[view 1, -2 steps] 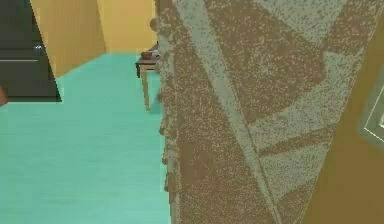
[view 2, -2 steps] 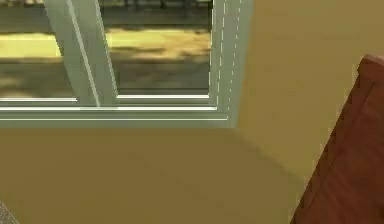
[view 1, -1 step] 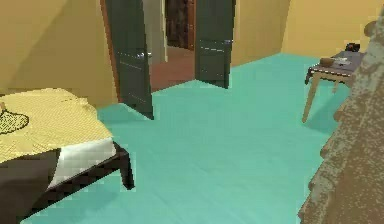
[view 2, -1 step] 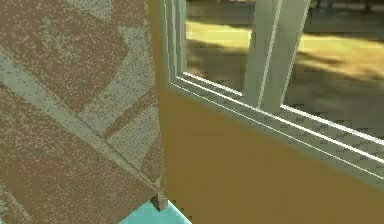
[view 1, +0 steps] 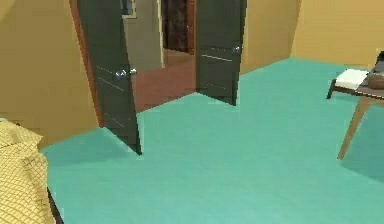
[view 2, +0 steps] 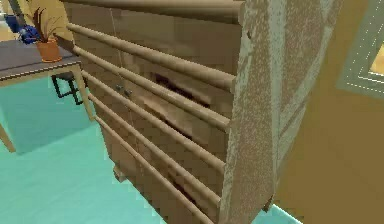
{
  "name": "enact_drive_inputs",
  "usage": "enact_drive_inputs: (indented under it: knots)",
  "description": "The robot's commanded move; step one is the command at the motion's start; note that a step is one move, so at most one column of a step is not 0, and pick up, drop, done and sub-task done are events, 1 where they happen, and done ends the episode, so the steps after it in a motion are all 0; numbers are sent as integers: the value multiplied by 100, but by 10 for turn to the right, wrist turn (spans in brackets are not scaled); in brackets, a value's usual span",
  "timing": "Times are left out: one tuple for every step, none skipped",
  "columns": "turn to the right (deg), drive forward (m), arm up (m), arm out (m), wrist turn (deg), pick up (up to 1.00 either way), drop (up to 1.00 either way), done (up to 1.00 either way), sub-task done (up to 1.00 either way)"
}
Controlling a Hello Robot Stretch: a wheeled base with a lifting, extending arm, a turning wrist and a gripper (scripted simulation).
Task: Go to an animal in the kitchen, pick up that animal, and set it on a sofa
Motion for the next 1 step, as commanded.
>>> enact_drive_inputs:
  knots:
    - [270, 0, 0, 0, 0, 0, 0, 0, 0]
